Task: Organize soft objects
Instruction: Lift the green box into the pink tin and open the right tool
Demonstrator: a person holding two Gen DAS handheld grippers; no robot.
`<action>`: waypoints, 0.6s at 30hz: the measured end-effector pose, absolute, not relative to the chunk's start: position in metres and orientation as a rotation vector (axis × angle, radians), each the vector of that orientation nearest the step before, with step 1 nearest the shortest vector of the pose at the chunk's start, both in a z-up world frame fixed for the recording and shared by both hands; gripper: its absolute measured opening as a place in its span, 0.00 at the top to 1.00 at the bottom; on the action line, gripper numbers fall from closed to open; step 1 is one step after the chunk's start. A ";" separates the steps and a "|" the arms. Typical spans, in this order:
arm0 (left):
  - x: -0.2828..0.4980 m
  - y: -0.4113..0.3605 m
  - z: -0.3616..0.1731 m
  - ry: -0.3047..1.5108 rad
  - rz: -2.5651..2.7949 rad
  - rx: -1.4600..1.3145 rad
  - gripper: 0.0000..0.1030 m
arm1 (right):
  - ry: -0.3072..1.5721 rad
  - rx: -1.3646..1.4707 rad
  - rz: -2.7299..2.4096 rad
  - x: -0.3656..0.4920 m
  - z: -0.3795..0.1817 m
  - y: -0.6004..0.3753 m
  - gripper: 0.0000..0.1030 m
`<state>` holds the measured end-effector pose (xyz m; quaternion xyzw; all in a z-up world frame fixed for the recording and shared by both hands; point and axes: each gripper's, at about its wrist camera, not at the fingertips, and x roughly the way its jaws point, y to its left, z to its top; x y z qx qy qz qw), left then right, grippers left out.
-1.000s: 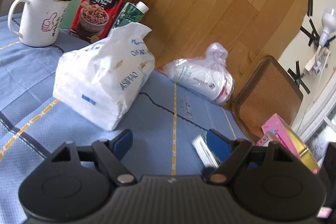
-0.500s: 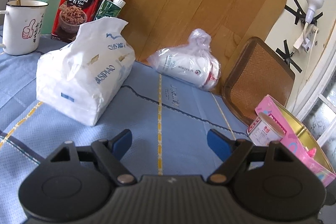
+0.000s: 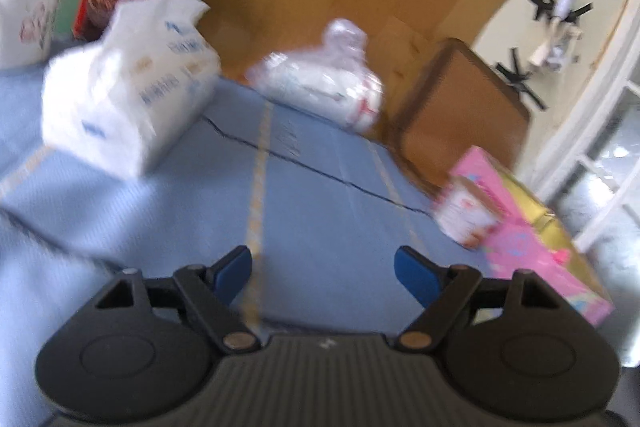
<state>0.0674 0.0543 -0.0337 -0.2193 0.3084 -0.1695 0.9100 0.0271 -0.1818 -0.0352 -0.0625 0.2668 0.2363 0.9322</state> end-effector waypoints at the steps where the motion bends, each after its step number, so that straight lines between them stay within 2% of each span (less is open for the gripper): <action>1: 0.062 0.049 -0.033 0.646 -0.379 -0.461 0.21 | 0.548 -0.120 0.472 0.023 -0.035 -0.189 0.38; 5: 0.049 0.012 -0.020 0.675 -0.512 -0.425 0.21 | 0.550 -0.086 0.462 0.016 -0.035 -0.202 0.35; 8: 0.050 -0.011 -0.016 0.742 -0.536 -0.381 0.26 | 0.535 -0.096 0.468 0.016 -0.036 -0.198 0.31; 10: 0.053 -0.023 -0.020 0.814 -0.555 -0.392 0.36 | 0.543 -0.101 0.475 0.017 -0.038 -0.197 0.32; 11: 0.056 -0.030 -0.025 0.864 -0.579 -0.406 0.51 | 0.539 -0.103 0.485 0.016 -0.039 -0.197 0.44; 12: 0.058 -0.038 -0.029 0.889 -0.586 -0.413 0.55 | 0.532 -0.105 0.499 0.015 -0.038 -0.197 0.46; 18: 0.069 -0.087 0.014 0.796 -0.681 -0.321 0.56 | 0.392 -0.068 0.392 -0.001 -0.020 -0.227 0.47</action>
